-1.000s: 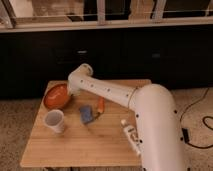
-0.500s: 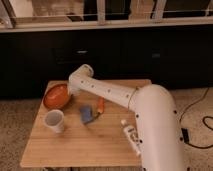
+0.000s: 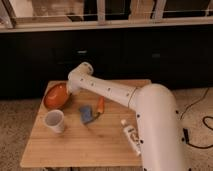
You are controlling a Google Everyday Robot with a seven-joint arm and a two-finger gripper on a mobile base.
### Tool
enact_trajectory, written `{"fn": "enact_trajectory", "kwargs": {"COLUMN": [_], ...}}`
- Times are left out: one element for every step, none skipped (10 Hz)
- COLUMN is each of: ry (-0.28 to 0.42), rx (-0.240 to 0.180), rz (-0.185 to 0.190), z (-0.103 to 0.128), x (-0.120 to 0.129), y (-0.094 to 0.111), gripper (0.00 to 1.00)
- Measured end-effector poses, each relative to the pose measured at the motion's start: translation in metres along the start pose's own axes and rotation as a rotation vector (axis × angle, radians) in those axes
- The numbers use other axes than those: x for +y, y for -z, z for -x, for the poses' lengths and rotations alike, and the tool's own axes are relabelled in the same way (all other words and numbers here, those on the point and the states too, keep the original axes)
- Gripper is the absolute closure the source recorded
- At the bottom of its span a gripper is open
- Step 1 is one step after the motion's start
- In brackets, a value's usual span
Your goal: Pick up the ceramic bowl
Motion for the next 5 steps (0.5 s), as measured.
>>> {"fn": "enact_trajectory", "kwargs": {"ry": [0.001,0.004,0.006,0.011,0.013], "rx": [0.0,0.004,0.005,0.007,0.008], "rz": [-0.004,-0.005,-0.009,-0.012,-0.017], "z": [0.0018,0.0034,0.0042,0.0034,0.0011], "x": [0.0013,0.0037,0.0043,0.0028,-0.0005], "y": [-0.0047,-0.011,-0.0142,-0.0134,-0.0079], "gripper": [0.78,0.78,0.78,0.78,0.78]}}
